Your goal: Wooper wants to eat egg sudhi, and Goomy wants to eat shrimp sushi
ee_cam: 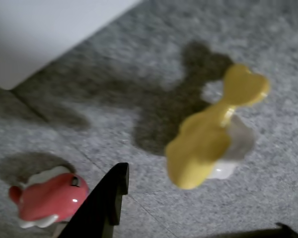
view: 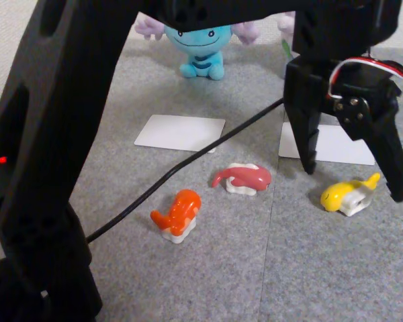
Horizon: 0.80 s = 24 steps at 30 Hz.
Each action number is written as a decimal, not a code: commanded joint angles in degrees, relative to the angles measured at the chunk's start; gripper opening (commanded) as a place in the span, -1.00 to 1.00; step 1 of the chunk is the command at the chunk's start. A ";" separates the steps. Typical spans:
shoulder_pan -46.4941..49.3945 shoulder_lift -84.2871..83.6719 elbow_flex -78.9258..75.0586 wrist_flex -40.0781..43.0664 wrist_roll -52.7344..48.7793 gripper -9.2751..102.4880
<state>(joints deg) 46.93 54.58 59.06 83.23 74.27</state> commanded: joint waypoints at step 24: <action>2.46 -3.16 -1.58 -6.33 0.44 -0.56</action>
<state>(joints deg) 49.22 50.62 59.06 78.49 74.09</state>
